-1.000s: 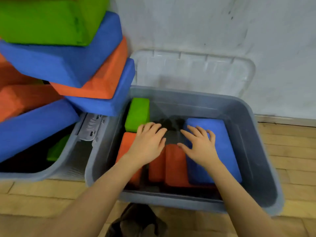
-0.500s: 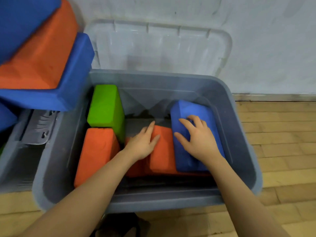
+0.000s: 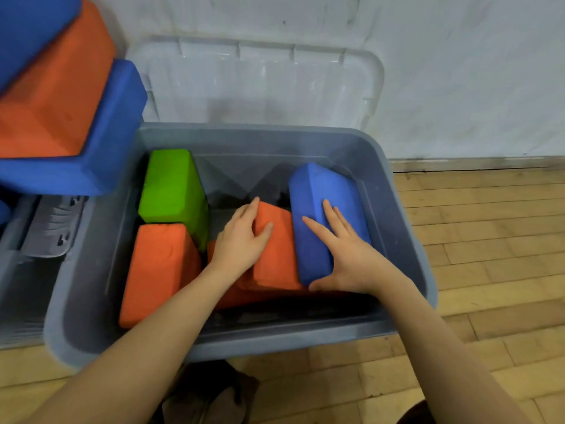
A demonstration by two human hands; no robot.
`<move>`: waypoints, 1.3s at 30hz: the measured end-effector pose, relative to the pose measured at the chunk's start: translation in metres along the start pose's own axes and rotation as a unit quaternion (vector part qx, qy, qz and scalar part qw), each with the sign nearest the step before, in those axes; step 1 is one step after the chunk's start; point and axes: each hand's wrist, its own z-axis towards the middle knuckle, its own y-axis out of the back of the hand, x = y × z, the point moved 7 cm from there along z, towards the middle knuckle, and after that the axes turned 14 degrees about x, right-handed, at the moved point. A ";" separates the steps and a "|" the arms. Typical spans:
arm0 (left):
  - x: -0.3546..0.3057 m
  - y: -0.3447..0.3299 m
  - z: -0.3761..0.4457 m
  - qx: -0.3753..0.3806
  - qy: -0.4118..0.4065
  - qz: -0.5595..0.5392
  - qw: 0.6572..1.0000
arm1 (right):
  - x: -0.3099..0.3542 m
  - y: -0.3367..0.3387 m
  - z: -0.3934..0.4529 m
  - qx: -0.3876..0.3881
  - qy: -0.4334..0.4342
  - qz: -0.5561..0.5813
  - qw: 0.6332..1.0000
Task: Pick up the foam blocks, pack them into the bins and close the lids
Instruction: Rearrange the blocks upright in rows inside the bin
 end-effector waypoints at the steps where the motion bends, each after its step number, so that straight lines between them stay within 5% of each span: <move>1: -0.002 0.005 -0.001 -0.021 -0.005 -0.013 1.000 | 0.000 0.003 -0.003 -0.025 0.003 0.010 1.000; 6: -0.028 0.035 -0.008 -0.098 -0.054 -0.039 0.993 | 0.013 0.044 -0.022 -0.316 0.071 0.023 0.946; 11: -0.060 0.063 -0.027 -0.184 -0.143 0.026 0.972 | 0.023 0.077 -0.026 -0.437 0.044 0.087 0.894; 15: -0.064 0.069 -0.037 -0.203 -0.201 0.037 0.958 | 0.029 0.082 -0.028 -0.456 0.014 0.031 0.889; 21: -0.073 0.066 -0.038 -0.188 -0.190 0.122 0.956 | 0.017 0.052 -0.015 -0.292 -0.037 0.063 0.954; 26: -0.069 0.061 -0.034 -0.096 -0.083 0.178 0.976 | 0.009 0.051 -0.032 -0.345 -0.030 0.160 0.925; 29: -0.076 0.068 -0.039 -0.107 -0.162 0.174 0.965 | 0.006 0.055 -0.045 -0.391 -0.050 0.220 0.892; 32: -0.086 0.072 -0.040 -0.119 -0.222 0.271 0.929 | 0.018 0.069 -0.054 -0.447 -0.041 0.119 0.886; 39: -0.072 0.094 -0.022 -0.068 -0.264 0.347 0.897 | 0.034 0.085 -0.049 -0.430 -0.021 0.147 0.890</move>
